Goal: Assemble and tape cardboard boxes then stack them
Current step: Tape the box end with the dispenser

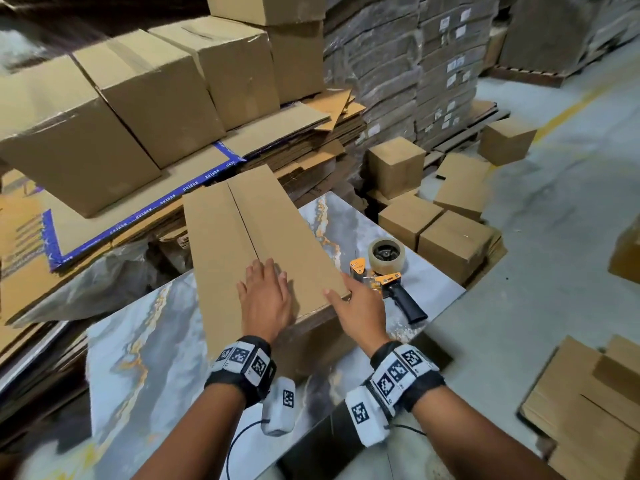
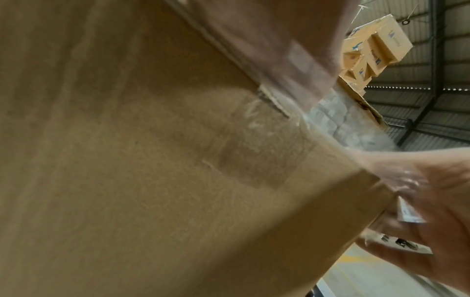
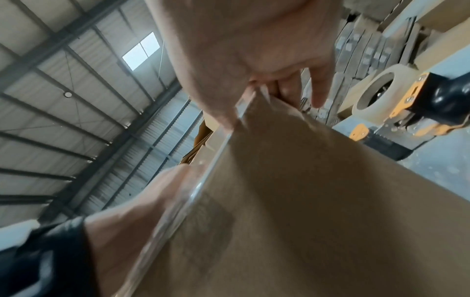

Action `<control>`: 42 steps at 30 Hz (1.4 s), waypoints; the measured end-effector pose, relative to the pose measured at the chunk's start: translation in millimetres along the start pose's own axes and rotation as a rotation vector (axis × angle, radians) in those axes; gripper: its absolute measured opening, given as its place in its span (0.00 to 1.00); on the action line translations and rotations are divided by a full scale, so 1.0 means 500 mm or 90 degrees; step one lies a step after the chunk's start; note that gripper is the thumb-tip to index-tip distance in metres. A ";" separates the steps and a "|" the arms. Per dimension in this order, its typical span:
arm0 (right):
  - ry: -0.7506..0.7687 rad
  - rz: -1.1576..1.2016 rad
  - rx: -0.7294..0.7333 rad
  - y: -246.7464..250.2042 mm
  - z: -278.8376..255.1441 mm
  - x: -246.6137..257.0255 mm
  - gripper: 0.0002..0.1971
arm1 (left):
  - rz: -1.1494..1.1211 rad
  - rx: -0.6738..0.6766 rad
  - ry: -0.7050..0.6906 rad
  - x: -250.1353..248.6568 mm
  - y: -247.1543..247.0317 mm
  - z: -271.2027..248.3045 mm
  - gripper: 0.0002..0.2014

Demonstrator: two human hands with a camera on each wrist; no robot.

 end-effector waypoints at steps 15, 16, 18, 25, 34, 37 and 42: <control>0.065 -0.186 0.004 0.019 0.001 0.046 0.19 | 0.049 0.045 -0.029 0.177 0.067 -0.076 0.38; 0.092 -0.289 0.010 0.012 -0.009 0.069 0.25 | 0.052 0.042 -0.024 0.176 0.066 -0.075 0.38; 0.163 -0.400 0.041 -0.023 -0.041 0.130 0.37 | 0.049 0.041 -0.006 0.175 0.065 -0.073 0.39; 0.271 -0.513 0.081 -0.065 -0.068 0.136 0.35 | 0.022 0.037 0.042 0.210 0.079 -0.082 0.37; 0.223 -0.497 0.061 0.007 -0.016 0.105 0.37 | 0.030 0.039 0.050 0.177 0.065 -0.073 0.38; 0.285 -0.498 0.124 -0.075 -0.081 0.154 0.40 | 0.037 0.049 0.054 0.180 0.065 -0.076 0.35; 0.267 -0.509 0.127 -0.065 -0.071 0.128 0.35 | 0.029 0.038 0.069 0.193 0.069 -0.078 0.35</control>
Point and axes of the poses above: each hand's wrist, its own z-axis towards the middle knuckle, its own y-axis out of the back of the hand, x = y × z, the point moved 8 cm from there along z, towards the middle knuckle, and after that the axes turned 10 degrees about -x, right-handed, at the moved point
